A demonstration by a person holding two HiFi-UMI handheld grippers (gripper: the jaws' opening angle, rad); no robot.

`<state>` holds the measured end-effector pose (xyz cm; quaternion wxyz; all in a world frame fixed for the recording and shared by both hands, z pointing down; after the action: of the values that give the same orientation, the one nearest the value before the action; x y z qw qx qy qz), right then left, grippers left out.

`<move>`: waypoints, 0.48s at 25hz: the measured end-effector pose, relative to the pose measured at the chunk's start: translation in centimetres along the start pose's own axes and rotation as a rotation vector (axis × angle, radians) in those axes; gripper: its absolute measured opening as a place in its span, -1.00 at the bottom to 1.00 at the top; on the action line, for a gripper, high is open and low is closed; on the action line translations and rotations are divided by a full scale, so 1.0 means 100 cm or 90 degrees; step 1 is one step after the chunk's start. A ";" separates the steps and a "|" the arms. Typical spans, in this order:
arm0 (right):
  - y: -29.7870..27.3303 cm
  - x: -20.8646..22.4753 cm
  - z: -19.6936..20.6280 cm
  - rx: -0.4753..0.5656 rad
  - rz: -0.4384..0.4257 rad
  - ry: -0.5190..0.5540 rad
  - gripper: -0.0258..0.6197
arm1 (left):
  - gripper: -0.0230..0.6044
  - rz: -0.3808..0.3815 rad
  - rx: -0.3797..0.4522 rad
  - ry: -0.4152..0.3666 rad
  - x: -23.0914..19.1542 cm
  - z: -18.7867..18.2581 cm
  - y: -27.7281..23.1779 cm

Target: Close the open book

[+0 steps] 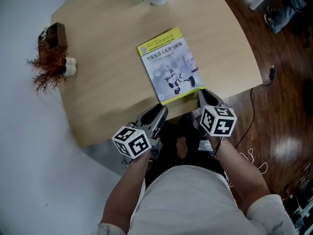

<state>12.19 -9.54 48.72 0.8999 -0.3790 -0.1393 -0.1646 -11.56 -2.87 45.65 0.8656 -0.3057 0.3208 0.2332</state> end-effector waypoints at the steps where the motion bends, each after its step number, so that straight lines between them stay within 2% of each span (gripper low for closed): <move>1: 0.000 0.002 0.000 -0.003 0.008 0.001 -0.85 | -0.69 0.000 0.001 0.000 0.000 0.000 0.000; 6: 0.001 0.016 0.000 -0.012 0.052 0.001 -0.85 | -0.69 0.001 0.005 0.001 0.001 -0.002 0.003; 12: 0.006 0.024 -0.010 0.003 0.064 0.019 -0.85 | -0.69 0.004 0.014 -0.002 0.002 -0.006 0.008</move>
<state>14.71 -10.29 48.58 0.9101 -0.3806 -0.1071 -0.1242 -12.13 -2.72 44.81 0.8688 -0.2948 0.3227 0.2327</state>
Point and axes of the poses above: the fingertips, and each gripper's own axes: y backward along the fingers, x to its right, z out of its underside, the point moved 9 cm from there along y, backward along the fingers, and after that the axes turned 5 degrees about x, right-handed, at the moved point
